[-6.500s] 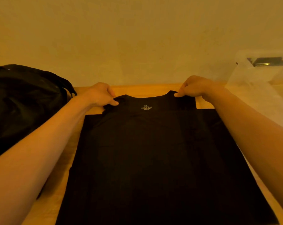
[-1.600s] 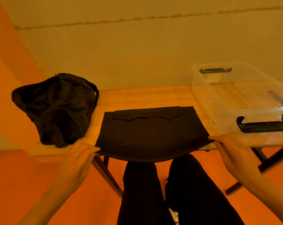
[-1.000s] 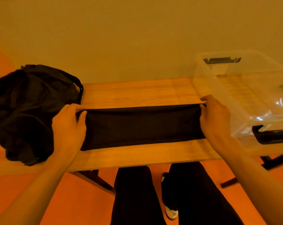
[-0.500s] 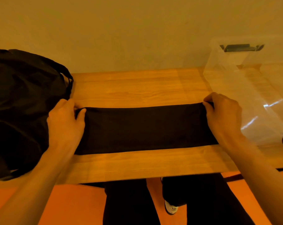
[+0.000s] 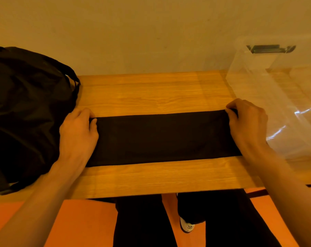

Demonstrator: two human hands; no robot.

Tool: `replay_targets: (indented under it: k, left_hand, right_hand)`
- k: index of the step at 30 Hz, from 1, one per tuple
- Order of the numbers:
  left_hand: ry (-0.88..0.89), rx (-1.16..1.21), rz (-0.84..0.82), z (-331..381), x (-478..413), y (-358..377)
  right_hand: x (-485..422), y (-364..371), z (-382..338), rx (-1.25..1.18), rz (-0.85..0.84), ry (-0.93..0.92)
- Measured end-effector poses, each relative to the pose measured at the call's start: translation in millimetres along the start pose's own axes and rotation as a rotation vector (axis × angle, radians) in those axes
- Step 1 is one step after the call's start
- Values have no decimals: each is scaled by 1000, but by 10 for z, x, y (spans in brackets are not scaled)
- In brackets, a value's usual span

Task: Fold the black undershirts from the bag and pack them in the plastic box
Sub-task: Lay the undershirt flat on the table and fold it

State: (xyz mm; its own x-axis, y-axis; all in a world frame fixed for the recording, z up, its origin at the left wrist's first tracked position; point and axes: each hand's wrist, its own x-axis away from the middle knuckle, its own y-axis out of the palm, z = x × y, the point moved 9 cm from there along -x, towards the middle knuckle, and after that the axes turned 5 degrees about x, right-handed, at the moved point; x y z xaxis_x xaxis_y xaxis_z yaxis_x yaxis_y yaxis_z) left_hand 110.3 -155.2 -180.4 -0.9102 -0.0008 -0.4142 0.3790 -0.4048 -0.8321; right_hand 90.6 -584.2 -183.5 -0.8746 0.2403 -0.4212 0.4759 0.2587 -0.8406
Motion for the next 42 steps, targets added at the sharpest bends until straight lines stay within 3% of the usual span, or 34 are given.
replay_targets:
  k: [11,25,29,32,36,42]
  left_hand:
    - [-70,-59,-23,-93,-51,86]
    - [-165,-47,-79,-211,-105,169]
    - [-85,-258,-19,112,-11,-1]
    - [-47,-174,-136,585,166,115]
    - [122,-129,-329,937,338,566]
    - [-34,-266,-535,69,204,632]
  right_hand:
    - [-17,77,34,21,11,-40]
    - [-44,110,46,76,-27,62]
    - [25,78,-170,50,-39,19]
    - [303,82,-804,52,-97,-166]
    - [690,640,-1570,209,-369,-462]
    - [359,707,-558,309,-543,-206]
